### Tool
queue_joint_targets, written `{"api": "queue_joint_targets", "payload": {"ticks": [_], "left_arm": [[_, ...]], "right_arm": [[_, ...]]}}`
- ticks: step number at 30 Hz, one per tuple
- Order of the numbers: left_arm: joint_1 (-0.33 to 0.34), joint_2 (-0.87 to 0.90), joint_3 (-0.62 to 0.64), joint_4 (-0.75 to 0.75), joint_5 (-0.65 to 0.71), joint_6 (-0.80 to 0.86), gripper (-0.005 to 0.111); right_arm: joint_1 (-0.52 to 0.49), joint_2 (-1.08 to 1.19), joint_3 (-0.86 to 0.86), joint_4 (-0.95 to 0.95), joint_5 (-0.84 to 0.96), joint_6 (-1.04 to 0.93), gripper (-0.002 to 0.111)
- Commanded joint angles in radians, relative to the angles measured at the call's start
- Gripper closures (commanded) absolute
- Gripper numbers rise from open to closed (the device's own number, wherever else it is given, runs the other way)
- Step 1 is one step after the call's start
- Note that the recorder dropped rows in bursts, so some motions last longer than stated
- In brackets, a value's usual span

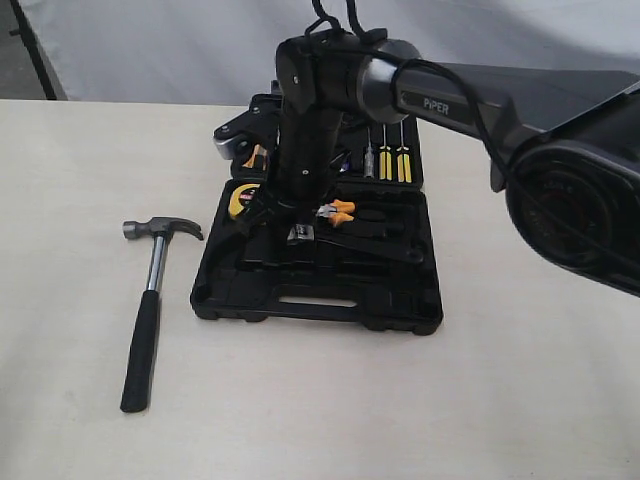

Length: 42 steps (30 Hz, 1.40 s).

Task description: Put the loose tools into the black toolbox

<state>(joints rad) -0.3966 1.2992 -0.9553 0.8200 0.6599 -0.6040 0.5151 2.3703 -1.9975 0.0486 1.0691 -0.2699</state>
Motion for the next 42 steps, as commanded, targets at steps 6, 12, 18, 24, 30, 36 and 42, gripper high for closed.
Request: {"api": "queue_joint_targets", "payload": {"ticks": [6, 12, 18, 24, 30, 36, 42], "left_arm": [[0.003, -0.008, 0.009, -0.014, -0.017, -0.01, 0.105], [0.003, -0.008, 0.009, -0.014, -0.017, -0.01, 0.105], [0.003, -0.008, 0.009, -0.014, -0.017, -0.01, 0.105], [0.003, -0.008, 0.009, -0.014, -0.017, -0.01, 0.105], [0.003, -0.008, 0.009, -0.014, -0.017, -0.01, 0.105], [0.003, -0.008, 0.009, -0.014, -0.017, -0.01, 0.105], [0.003, -0.008, 0.009, -0.014, -0.017, -0.01, 0.105]], "right_arm": [[0.033, 0.002, -0.003, -0.098, -0.054, -0.038, 0.107], [0.059, 0.002, -0.003, -0.143, -0.058, -0.028, 0.069], [0.061, -0.005, -0.003, -0.143, -0.023, -0.017, 0.039], [0.048, -0.044, -0.003, -0.143, -0.015, 0.012, 0.037], [0.026, -0.061, -0.003, -0.14, -0.011, 0.026, 0.07], [-0.015, -0.061, 0.034, -0.113, 0.011, 0.098, 0.108], [-0.029, -0.061, 0.13, -0.12, -0.022, 0.098, 0.108]]}}
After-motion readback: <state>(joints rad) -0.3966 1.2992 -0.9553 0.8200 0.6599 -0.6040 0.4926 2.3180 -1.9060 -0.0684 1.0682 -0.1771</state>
